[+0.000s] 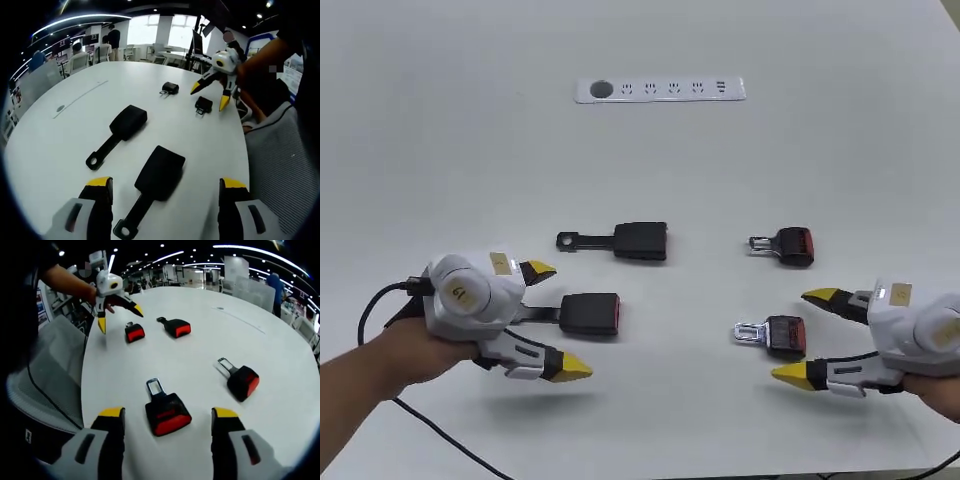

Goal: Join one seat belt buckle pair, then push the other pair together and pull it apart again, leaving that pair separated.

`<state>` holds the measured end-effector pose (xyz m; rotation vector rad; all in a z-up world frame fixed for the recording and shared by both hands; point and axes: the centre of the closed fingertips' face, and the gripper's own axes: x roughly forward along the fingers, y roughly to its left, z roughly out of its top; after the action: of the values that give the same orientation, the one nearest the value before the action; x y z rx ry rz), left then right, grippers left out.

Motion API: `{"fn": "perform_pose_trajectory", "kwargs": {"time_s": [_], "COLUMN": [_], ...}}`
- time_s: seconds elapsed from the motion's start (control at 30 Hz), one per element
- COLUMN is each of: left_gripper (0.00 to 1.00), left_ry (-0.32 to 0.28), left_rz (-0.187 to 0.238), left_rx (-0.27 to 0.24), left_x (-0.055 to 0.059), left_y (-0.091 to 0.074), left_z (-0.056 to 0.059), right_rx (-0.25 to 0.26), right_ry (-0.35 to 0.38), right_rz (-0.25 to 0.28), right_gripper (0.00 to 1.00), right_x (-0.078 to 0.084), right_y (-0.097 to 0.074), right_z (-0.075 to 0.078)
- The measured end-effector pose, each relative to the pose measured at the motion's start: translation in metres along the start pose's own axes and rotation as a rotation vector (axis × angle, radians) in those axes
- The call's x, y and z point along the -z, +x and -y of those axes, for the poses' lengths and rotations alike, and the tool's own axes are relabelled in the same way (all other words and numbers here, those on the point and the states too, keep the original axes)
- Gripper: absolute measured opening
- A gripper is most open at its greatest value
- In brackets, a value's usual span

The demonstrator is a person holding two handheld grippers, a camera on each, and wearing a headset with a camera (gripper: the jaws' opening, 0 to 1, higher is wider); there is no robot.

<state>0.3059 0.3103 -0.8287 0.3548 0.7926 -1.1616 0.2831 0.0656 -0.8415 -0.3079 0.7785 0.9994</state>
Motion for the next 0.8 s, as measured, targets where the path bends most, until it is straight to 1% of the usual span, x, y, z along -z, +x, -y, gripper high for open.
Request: {"fn": "perform_pose_trajectory", "kwargs": {"time_s": [0.1, 0.27, 0.37, 0.43, 0.5, 0.53, 0.6, 0.67, 0.7, 0.73, 0.8], "left_gripper": [0.87, 0.84, 0.79, 0.77, 0.73, 0.71, 0.71, 0.66, 0.65, 0.64, 0.63], "left_ry": [0.009, 0.048, 0.071, 0.078, 0.112, 0.121, 0.130, 0.148, 0.154, 0.163, 0.170], "left_rz": [-0.012, -0.029, -0.044, -0.054, -0.064, -0.070, -0.082, -0.096, -0.098, -0.089, -0.088], "left_rx": [0.011, 0.027, 0.035, 0.042, 0.050, 0.052, 0.062, 0.068, 0.064, 0.065, 0.066], "left_x": [0.002, 0.002, 0.005, 0.006, 0.007, 0.008, 0.011, 0.015, 0.016, 0.014, 0.014], "left_y": [0.003, 0.009, 0.013, 0.016, 0.018, 0.019, 0.022, 0.023, 0.024, 0.024, 0.024], "left_z": [0.000, 0.000, -0.002, -0.004, -0.004, -0.004, -0.004, -0.003, -0.004, -0.004, -0.005], "right_rx": [-0.006, -0.018, -0.035, -0.059, -0.068, -0.071, -0.074, -0.086, -0.091, -0.094, -0.098], "right_ry": [0.000, -0.010, -0.034, -0.047, -0.054, -0.058, -0.062, -0.068, -0.084, -0.094, -0.088], "right_rz": [-0.001, -0.011, -0.032, -0.051, -0.054, -0.056, -0.063, -0.081, -0.090, -0.084, -0.088], "right_gripper": [0.71, 0.68, 0.64, 0.62, 0.59, 0.59, 0.59, 0.56, 0.55, 0.54, 0.53], "right_x": [-0.001, -0.001, 0.000, 0.003, 0.004, 0.004, 0.004, 0.008, 0.010, 0.008, 0.009], "right_y": [0.000, 0.001, 0.002, 0.004, 0.004, 0.004, 0.006, 0.006, 0.006, 0.007, 0.007], "right_z": [-0.001, 0.000, -0.002, -0.004, -0.005, -0.005, -0.005, -0.004, -0.005, -0.006, -0.004]}}
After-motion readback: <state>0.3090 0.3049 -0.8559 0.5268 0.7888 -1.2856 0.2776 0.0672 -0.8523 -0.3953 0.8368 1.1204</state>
